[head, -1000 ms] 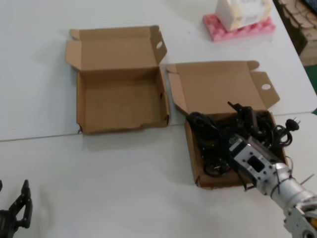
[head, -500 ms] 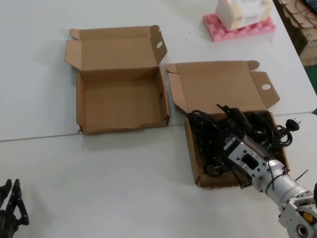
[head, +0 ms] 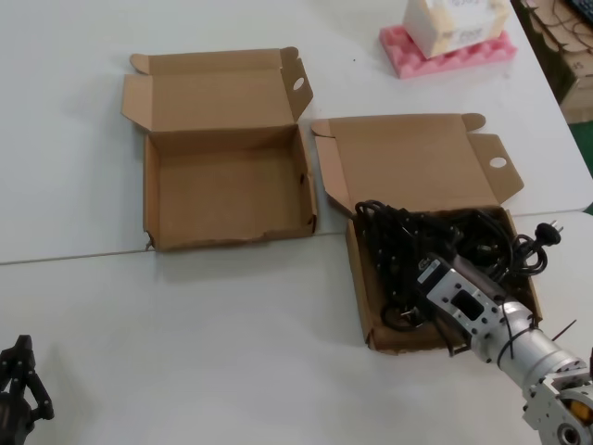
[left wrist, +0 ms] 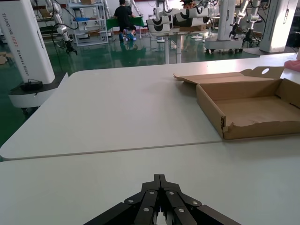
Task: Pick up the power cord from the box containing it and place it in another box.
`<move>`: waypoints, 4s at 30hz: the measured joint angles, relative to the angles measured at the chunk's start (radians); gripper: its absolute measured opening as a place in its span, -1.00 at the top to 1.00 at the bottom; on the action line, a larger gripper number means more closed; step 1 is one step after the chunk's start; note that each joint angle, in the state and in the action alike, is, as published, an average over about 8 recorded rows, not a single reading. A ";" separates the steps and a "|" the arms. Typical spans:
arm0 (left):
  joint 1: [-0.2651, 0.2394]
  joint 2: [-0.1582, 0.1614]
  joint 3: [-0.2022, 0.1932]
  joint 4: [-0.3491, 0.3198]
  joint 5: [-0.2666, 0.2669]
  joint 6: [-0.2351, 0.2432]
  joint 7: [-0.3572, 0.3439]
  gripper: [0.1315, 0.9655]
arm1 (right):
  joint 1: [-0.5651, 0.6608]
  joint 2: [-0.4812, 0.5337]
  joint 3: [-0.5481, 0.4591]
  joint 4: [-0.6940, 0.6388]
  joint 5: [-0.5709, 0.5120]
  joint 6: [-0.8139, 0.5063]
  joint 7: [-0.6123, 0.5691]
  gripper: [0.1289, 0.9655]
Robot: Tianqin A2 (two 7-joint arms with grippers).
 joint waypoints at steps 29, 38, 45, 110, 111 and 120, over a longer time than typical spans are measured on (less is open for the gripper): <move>0.000 0.000 0.000 0.000 0.000 0.000 0.000 0.93 | -0.195 0.050 0.485 0.345 0.143 -0.200 0.000 0.92; 0.000 0.000 0.000 0.000 0.000 0.000 0.000 0.93 | -0.190 -0.025 0.597 0.442 0.209 -0.262 0.000 0.92; 0.000 0.000 0.000 0.000 0.000 0.000 0.000 0.93 | -0.065 -0.130 0.460 0.314 0.020 -0.226 0.000 0.92; 0.000 0.000 0.000 0.000 0.000 0.000 -0.001 0.91 | 0.160 -0.323 0.532 0.050 0.165 -0.278 0.000 -0.45; 0.000 0.000 0.000 0.000 0.000 0.000 -0.001 0.90 | 0.150 -0.323 0.538 0.055 0.167 -0.279 0.000 -0.50; 0.000 0.000 0.000 0.000 0.000 0.000 -0.001 0.76 | 0.034 -0.327 0.610 0.107 0.193 -0.291 0.000 -0.81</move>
